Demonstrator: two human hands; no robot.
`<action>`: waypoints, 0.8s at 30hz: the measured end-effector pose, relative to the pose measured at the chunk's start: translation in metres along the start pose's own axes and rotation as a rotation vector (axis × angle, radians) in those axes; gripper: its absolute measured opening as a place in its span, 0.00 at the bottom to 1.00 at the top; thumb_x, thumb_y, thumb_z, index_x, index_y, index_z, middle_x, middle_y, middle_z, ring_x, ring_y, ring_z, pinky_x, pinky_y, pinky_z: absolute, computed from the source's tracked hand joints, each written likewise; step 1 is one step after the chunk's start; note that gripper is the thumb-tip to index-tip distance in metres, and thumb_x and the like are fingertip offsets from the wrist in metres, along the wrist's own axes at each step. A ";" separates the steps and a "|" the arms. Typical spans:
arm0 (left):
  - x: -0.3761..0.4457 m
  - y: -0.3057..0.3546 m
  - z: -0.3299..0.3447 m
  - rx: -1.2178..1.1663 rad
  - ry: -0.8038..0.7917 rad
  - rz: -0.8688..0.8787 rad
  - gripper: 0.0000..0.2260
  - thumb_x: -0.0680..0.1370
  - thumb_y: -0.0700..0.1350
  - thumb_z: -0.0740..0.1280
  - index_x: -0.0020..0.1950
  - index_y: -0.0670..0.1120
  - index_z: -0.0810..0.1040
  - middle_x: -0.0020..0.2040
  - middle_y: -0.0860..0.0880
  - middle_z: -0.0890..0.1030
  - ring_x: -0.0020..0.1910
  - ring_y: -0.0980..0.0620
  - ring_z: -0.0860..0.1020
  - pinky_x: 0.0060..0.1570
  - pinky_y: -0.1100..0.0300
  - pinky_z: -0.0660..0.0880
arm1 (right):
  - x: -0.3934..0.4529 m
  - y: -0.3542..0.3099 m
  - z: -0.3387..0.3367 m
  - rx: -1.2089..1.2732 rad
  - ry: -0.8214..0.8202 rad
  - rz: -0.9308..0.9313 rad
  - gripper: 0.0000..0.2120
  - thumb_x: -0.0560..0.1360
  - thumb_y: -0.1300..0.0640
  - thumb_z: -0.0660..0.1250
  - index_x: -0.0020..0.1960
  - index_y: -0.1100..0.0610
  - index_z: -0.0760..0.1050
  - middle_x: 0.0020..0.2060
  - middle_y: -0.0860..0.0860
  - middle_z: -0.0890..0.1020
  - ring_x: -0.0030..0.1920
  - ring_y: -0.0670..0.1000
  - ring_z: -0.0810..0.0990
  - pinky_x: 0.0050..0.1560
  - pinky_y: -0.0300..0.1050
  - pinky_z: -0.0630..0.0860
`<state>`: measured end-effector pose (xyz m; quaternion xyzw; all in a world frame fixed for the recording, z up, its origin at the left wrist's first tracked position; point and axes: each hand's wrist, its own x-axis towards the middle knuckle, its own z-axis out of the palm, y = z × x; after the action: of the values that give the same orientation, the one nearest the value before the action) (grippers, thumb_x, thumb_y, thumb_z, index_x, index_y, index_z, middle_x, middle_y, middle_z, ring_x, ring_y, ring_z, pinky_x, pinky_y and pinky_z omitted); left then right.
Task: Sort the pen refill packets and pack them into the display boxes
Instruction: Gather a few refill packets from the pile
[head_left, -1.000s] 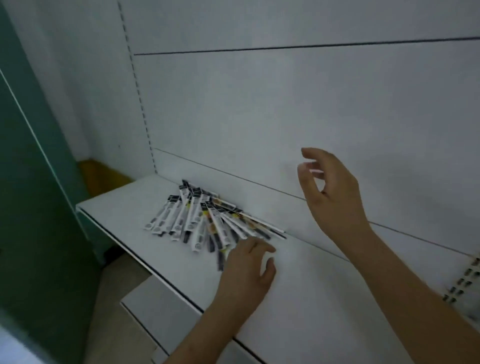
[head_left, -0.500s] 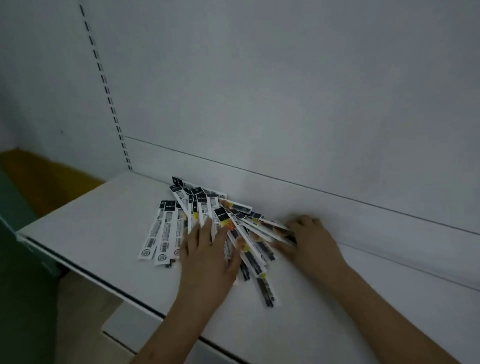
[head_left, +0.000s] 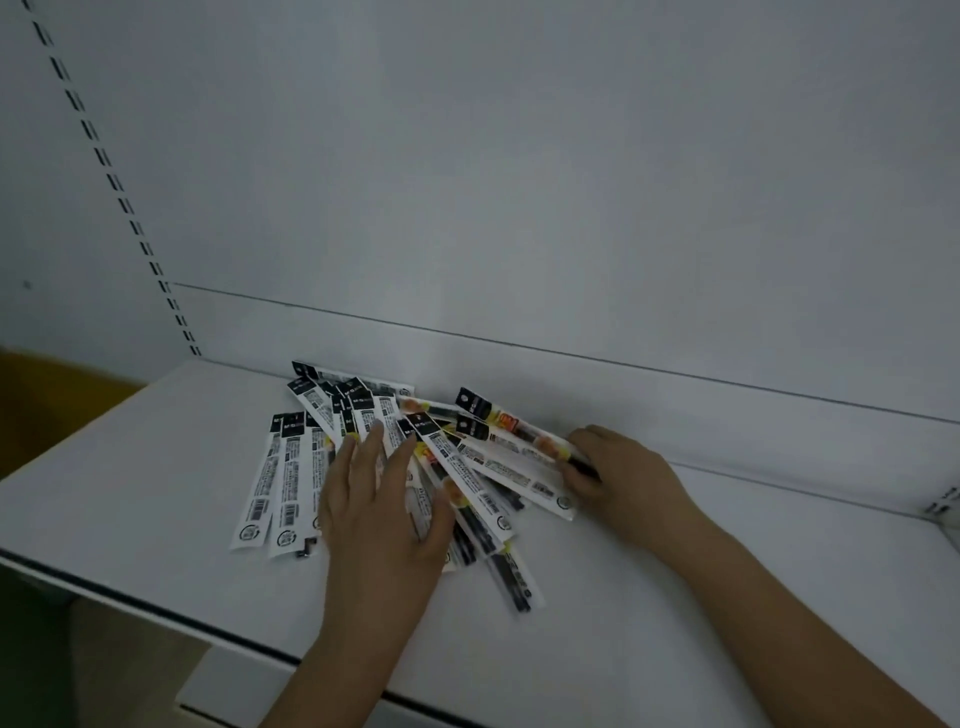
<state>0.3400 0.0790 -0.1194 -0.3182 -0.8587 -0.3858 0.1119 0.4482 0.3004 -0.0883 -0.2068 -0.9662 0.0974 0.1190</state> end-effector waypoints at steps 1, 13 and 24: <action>0.001 0.004 -0.001 -0.051 0.030 0.045 0.23 0.77 0.58 0.60 0.72 0.56 0.69 0.76 0.56 0.63 0.78 0.53 0.54 0.74 0.58 0.50 | 0.000 0.004 -0.002 0.070 0.010 -0.002 0.08 0.80 0.49 0.60 0.53 0.52 0.74 0.43 0.44 0.75 0.46 0.49 0.79 0.39 0.43 0.69; 0.073 0.090 0.004 -0.675 -0.410 0.005 0.07 0.81 0.51 0.64 0.50 0.50 0.79 0.30 0.54 0.77 0.28 0.59 0.74 0.33 0.65 0.70 | -0.009 -0.010 -0.015 0.729 0.037 -0.132 0.08 0.82 0.50 0.57 0.58 0.49 0.72 0.46 0.42 0.82 0.45 0.42 0.81 0.41 0.34 0.74; 0.094 0.100 0.027 -0.548 -0.521 0.216 0.12 0.79 0.50 0.68 0.62 0.57 0.76 0.37 0.47 0.79 0.32 0.56 0.72 0.33 0.66 0.67 | 0.003 0.011 -0.009 0.557 0.187 -0.141 0.10 0.79 0.46 0.59 0.52 0.51 0.72 0.43 0.49 0.76 0.43 0.48 0.75 0.42 0.40 0.71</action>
<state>0.3320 0.1919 -0.0374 -0.5121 -0.6851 -0.4931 -0.1592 0.4523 0.3128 -0.0823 -0.1067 -0.8992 0.3307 0.2659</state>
